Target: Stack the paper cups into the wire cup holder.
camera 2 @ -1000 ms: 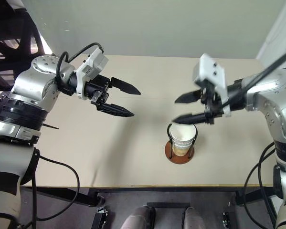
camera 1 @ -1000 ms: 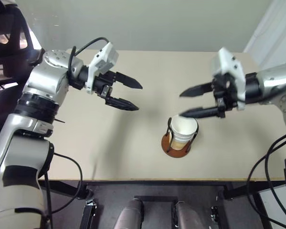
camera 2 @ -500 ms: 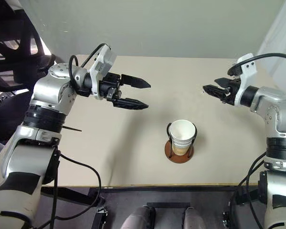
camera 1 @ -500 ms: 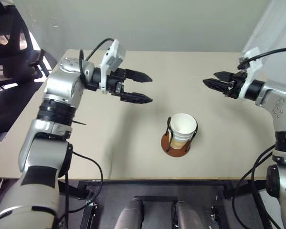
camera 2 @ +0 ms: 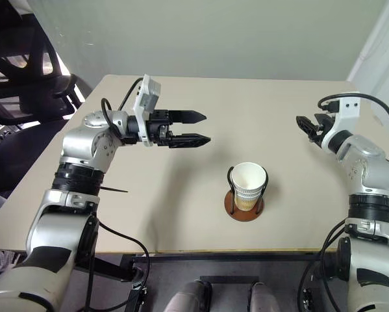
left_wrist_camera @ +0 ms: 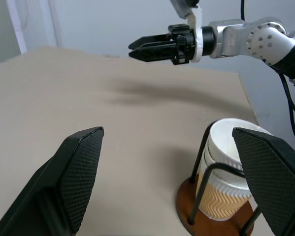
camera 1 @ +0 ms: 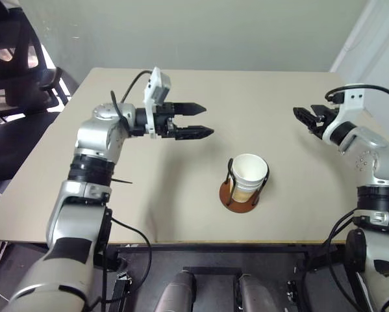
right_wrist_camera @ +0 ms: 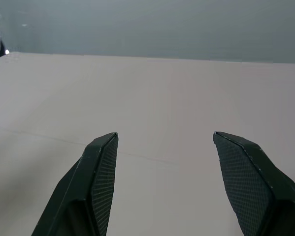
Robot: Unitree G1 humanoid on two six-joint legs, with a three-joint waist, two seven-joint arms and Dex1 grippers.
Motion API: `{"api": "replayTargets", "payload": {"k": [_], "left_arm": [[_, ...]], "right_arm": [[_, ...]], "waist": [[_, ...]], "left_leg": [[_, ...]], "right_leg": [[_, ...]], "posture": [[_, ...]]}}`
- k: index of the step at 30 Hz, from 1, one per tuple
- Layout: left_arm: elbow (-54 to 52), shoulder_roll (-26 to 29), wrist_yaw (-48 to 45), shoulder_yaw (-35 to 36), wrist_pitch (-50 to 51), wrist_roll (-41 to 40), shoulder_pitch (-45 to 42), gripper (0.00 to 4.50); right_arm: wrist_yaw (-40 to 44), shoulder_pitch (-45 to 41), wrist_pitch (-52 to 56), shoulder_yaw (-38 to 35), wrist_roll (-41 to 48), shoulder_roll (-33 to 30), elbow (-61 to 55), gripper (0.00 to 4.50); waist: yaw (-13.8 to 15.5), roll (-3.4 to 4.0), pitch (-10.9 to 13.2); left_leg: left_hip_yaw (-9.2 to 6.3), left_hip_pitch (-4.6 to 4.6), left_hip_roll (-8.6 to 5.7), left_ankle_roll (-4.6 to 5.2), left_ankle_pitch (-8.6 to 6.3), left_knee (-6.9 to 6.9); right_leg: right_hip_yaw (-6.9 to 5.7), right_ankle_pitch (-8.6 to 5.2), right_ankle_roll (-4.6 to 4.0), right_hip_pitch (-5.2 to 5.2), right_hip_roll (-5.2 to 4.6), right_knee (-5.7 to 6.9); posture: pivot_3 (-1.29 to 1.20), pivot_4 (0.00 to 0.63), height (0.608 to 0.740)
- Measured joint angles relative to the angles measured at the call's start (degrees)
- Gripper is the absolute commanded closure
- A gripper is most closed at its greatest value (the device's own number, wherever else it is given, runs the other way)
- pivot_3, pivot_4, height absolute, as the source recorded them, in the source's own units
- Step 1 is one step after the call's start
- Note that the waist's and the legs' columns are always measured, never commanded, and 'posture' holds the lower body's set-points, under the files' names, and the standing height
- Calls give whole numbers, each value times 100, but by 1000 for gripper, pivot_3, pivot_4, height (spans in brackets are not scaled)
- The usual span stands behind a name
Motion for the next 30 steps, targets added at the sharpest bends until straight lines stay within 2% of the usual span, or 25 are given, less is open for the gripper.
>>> {"api": "replayTargets", "payload": {"k": [12, 26, 30], "left_arm": [[-475, -383, 961, 268, 18, 109, 397, 0], [535, -827, 3419, 1006, -903, 798, 388, 0], [603, -903, 3747, 1072, -984, 845, 367, 0]], "right_arm": [[-696, 137, -470, -33, -195, 195, 293, 1429], [-1191, 28, -1109, -67, -310, 287, 802, 1429], [-1287, -64, -1272, -66, -401, 286, 910, 1429]], "waist": [[6, 0, 0], [11, 1, 0], [21, 0, 0]], "left_leg": [[-2, 4, 0, -11, 31, -1], [-1, 7, -2, -18, 39, -14], [-2, 3, -2, -20, 37, -15]], "right_leg": [[3, 39, -17, 4, 0, -4], [7, 50, -19, 3, 3, -13], [5, 50, -20, 0, 3, -14]], "posture": [[0, 150, 740], [0, 150, 740], [0, 150, 740]]}}
